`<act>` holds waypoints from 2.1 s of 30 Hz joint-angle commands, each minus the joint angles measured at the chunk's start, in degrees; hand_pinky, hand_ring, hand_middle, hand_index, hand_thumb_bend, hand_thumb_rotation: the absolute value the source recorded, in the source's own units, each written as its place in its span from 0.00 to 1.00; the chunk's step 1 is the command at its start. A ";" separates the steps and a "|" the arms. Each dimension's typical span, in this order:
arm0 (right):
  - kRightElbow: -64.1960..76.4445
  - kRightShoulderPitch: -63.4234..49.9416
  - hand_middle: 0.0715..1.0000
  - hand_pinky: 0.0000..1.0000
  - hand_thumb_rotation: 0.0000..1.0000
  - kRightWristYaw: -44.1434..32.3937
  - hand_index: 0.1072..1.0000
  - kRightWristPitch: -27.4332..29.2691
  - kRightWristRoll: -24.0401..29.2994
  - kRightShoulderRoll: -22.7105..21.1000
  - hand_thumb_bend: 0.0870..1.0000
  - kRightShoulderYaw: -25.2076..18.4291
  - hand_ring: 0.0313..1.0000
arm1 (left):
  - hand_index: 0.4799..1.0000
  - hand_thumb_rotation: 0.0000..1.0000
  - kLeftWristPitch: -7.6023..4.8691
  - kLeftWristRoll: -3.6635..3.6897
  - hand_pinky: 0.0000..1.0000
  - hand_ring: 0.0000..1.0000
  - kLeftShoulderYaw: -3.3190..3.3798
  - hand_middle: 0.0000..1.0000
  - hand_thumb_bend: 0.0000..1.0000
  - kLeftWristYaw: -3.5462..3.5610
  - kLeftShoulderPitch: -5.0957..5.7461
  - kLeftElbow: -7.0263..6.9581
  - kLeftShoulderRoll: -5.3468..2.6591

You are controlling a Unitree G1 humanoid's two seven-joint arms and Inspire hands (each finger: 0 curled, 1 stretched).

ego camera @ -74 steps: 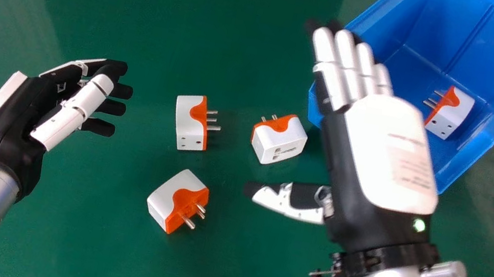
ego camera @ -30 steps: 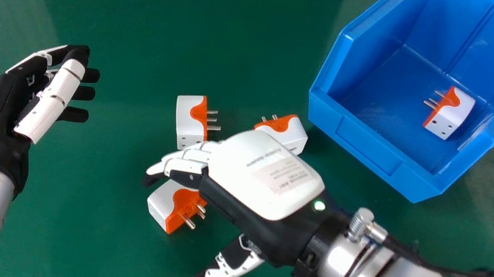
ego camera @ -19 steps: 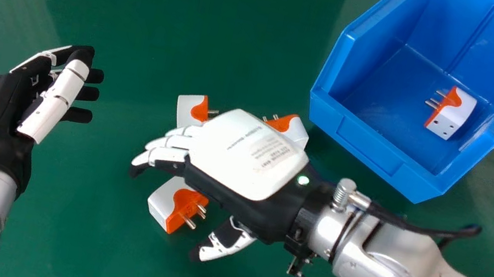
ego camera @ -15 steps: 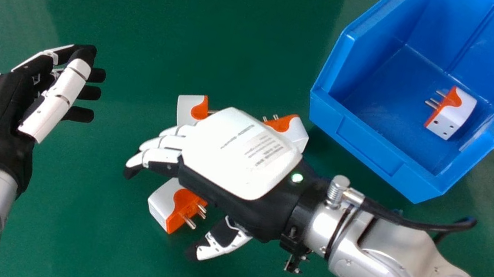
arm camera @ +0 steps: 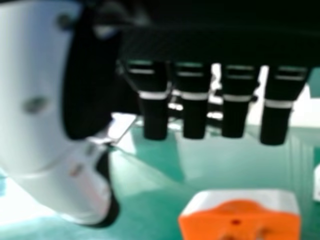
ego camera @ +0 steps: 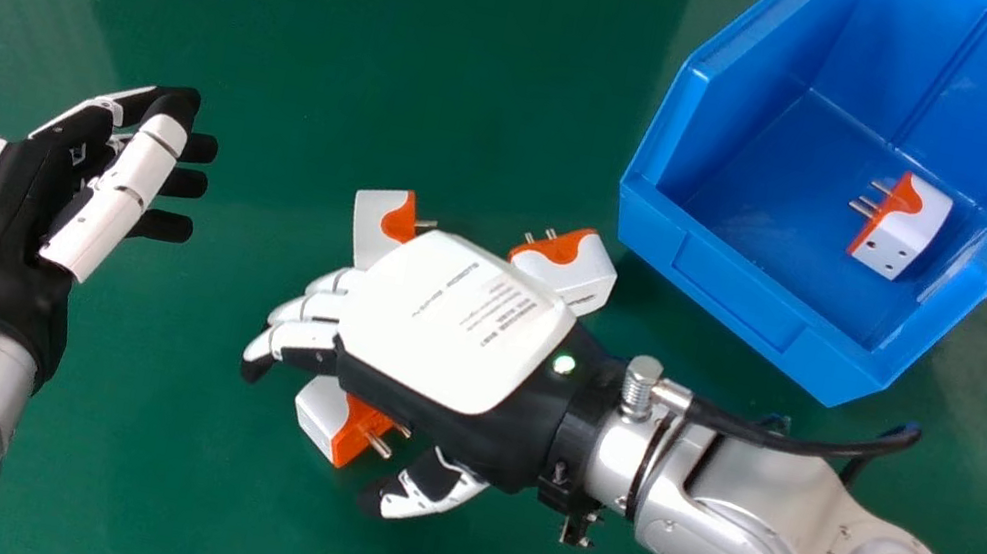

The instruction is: Pick all objects and put in blue box

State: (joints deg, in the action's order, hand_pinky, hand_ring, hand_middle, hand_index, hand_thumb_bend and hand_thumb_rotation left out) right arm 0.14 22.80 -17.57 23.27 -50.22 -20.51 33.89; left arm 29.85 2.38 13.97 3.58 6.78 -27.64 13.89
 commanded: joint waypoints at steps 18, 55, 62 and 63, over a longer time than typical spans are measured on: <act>-6.00 6.77 0.78 0.71 0.12 -1.17 0.45 1.42 -3.21 -0.51 0.45 1.49 0.80 | 0.55 0.67 -0.48 -0.66 0.64 0.72 -0.19 0.73 0.35 -0.13 -0.98 -0.50 0.33; -3.30 5.06 0.84 0.71 0.07 -1.23 0.72 0.63 0.70 -0.40 0.46 -0.81 0.84 | 0.55 0.67 -1.01 -0.29 0.63 0.72 -0.35 0.73 0.35 0.16 -2.02 1.21 0.50; 0.44 4.11 0.91 0.76 0.20 -0.78 0.85 0.91 -0.26 -2.15 0.67 -1.53 0.90 | 0.56 0.67 -0.69 -0.28 0.63 0.72 -0.12 0.73 0.35 0.22 -2.34 1.24 0.70; 1.04 4.06 0.93 0.77 0.22 -0.82 0.87 0.94 -0.38 -2.34 0.71 -1.62 0.92 | 0.56 0.67 -0.83 -0.28 0.64 0.72 -0.05 0.73 0.35 0.24 -2.46 1.57 0.77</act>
State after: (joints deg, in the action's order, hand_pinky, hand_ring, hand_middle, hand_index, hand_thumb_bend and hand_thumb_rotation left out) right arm -1.38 26.42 -18.90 23.86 -51.18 -22.68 33.50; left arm 30.45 2.26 13.47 3.65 5.18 -25.92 13.99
